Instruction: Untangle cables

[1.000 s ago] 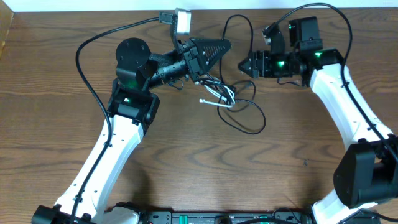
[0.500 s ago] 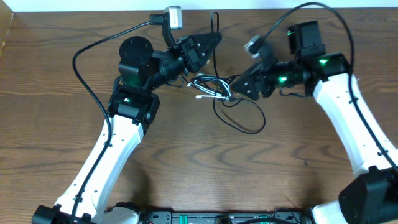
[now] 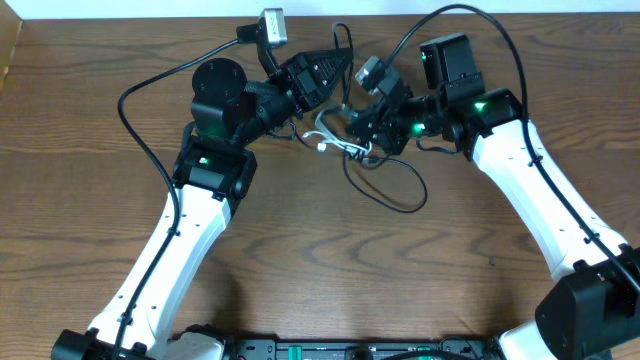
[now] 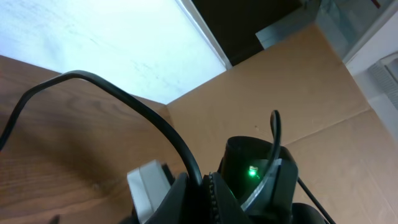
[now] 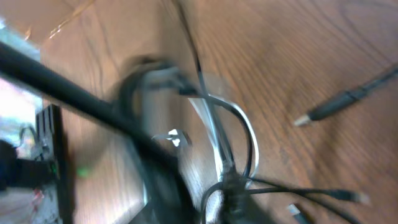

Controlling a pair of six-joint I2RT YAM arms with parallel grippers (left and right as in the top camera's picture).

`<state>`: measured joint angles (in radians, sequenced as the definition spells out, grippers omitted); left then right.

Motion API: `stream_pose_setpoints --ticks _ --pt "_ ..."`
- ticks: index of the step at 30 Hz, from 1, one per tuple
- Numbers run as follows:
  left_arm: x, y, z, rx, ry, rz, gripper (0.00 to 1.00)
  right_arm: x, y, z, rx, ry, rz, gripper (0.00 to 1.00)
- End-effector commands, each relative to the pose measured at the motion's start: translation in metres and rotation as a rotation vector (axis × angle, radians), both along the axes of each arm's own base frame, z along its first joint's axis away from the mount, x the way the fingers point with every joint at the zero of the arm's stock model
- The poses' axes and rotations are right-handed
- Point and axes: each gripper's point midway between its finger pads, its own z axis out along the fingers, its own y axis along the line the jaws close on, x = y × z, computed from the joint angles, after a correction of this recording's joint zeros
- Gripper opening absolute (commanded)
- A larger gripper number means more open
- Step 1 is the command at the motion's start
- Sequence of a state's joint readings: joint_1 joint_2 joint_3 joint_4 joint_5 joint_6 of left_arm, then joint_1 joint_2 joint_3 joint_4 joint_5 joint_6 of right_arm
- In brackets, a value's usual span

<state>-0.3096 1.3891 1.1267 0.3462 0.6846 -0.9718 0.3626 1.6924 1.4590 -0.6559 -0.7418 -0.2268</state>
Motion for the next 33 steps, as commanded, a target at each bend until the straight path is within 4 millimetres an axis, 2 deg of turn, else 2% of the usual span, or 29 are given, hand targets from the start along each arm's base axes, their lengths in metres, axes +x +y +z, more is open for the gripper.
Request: stream_pose_setpoints --ticks 1,4,7,8,9,10,12,13,14,16,21,25,26,27,33 --pt "-0.003 0.003 0.01 -0.009 -0.024 0.003 0.07 0.014 -0.015 -0.009 -0.03 0.11 -0.175 0.01" --pt "0.006 0.012 -0.002 0.042 -0.019 0.064 0.07 0.014 -0.024 -0.009 -0.013 0.204 -0.255 0.01" --pt "0.019 0.028 -0.034 0.179 0.025 0.175 0.07 0.011 -0.035 -0.007 0.003 0.295 -0.334 0.01" --pt "0.021 0.035 -0.051 0.273 0.028 0.202 0.08 0.01 -0.041 -0.004 0.012 0.336 -0.375 0.01" --pt "0.02 0.039 -0.064 0.347 0.027 0.206 0.11 0.01 -0.046 -0.002 0.018 0.367 -0.412 0.01" --pt "0.018 0.041 -0.075 0.412 0.025 0.196 0.17 0.011 -0.053 -0.002 0.02 0.403 -0.46 0.01" --pt "0.012 0.043 -0.093 0.511 0.022 0.16 0.4 0.014 -0.068 -0.004 0.018 0.456 -0.549 0.01" --pt "0.009 0.044 -0.1 0.544 0.025 0.145 0.56 0.017 -0.074 -0.004 0.021 0.467 -0.579 0.01" --pt "0.005 0.045 -0.106 0.57 0.038 0.131 0.64 0.019 -0.079 -0.005 0.025 0.477 -0.604 0.01" --pt "-0.001 0.045 -0.116 0.592 0.072 0.111 0.7 0.024 -0.087 -0.004 0.039 0.492 -0.64 0.01" --pt "-0.016 0.03 -0.116 0.549 0.074 -0.005 0.71 0.03 -0.091 -0.001 0.066 0.492 -0.664 0.01" --pt "-0.036 0.003 -0.114 0.523 0.027 -0.152 0.66 0.029 -0.087 0.003 0.087 0.496 -0.639 0.01" --pt "-0.038 -0.002 -0.116 0.523 0.03 -0.167 0.64 0.029 -0.086 0.003 0.089 0.497 -0.636 0.01" --pt "-0.045 -0.015 -0.122 0.53 0.031 -0.21 0.61 0.028 -0.086 0.003 0.091 0.497 -0.629 0.01" --pt "-0.063 -0.064 -0.15 0.551 0.023 -0.342 0.57 0.025 -0.081 0.007 0.108 0.5 -0.591 0.01"
